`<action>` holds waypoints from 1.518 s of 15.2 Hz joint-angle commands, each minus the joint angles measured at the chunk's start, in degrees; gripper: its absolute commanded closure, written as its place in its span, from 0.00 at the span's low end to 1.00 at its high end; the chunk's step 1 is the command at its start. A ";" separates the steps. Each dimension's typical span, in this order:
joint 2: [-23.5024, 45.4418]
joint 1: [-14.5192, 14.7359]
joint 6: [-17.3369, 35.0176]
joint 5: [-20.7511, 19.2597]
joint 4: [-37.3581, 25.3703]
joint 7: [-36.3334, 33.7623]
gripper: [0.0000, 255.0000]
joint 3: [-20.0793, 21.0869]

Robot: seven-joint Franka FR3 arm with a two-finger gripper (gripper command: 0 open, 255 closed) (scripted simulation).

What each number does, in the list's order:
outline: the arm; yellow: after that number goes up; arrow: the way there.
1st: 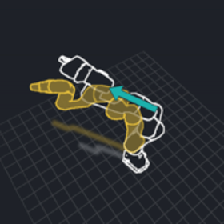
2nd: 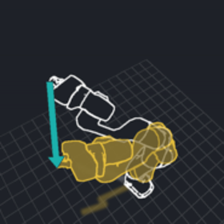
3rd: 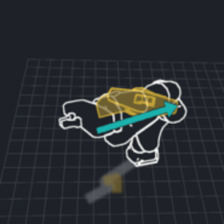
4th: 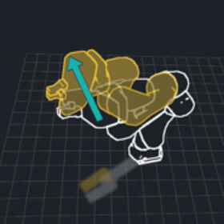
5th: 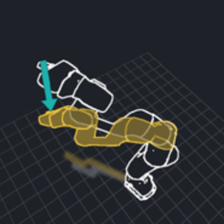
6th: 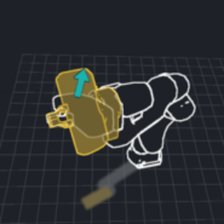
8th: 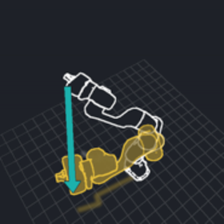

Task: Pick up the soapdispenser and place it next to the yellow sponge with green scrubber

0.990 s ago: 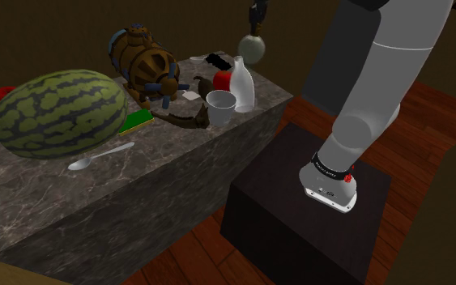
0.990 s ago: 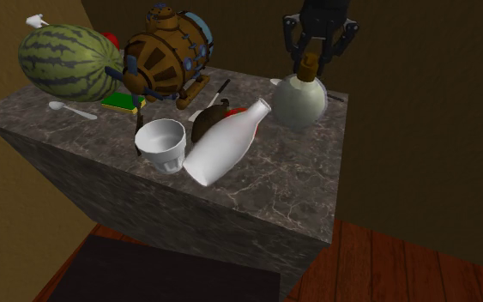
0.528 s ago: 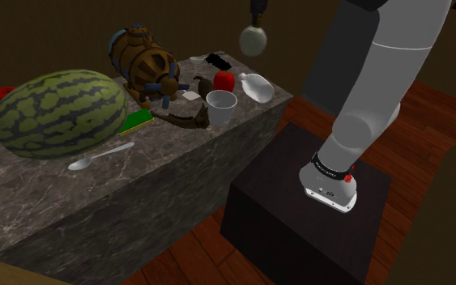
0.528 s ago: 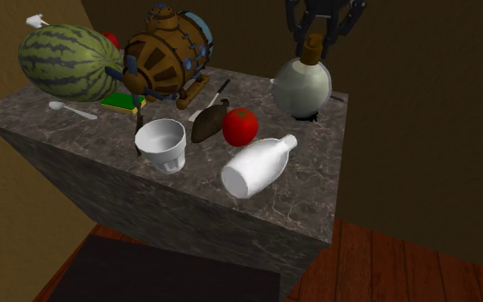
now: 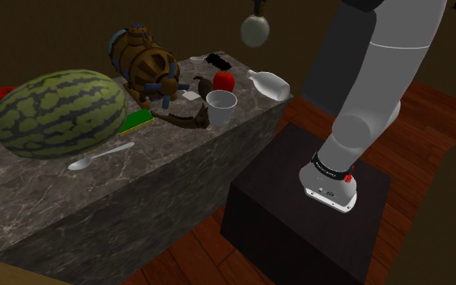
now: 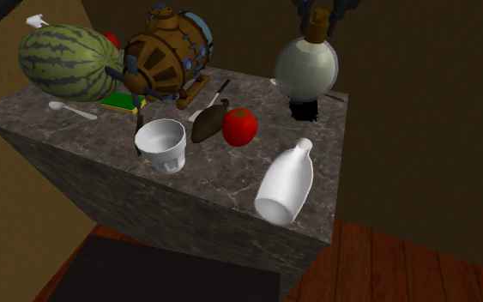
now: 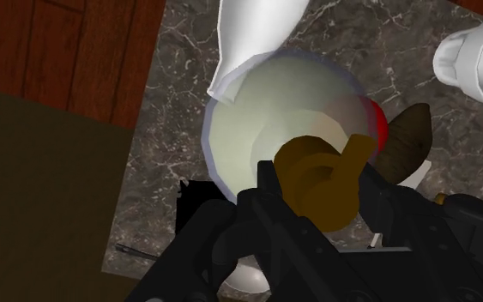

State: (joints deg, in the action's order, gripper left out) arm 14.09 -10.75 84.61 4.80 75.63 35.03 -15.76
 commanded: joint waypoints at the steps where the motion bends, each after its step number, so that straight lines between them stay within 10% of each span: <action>1: 0.57 -0.20 -1.89 0.17 -2.44 0.05 1.00 -0.05; 6: 2.27 -0.76 -6.11 0.66 -8.32 0.14 1.00 -0.13; 23: -13.90 13.53 6.81 -2.08 19.46 -22.45 1.00 9.64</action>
State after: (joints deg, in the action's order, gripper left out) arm 0.48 2.05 91.29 2.68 94.79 14.10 -6.82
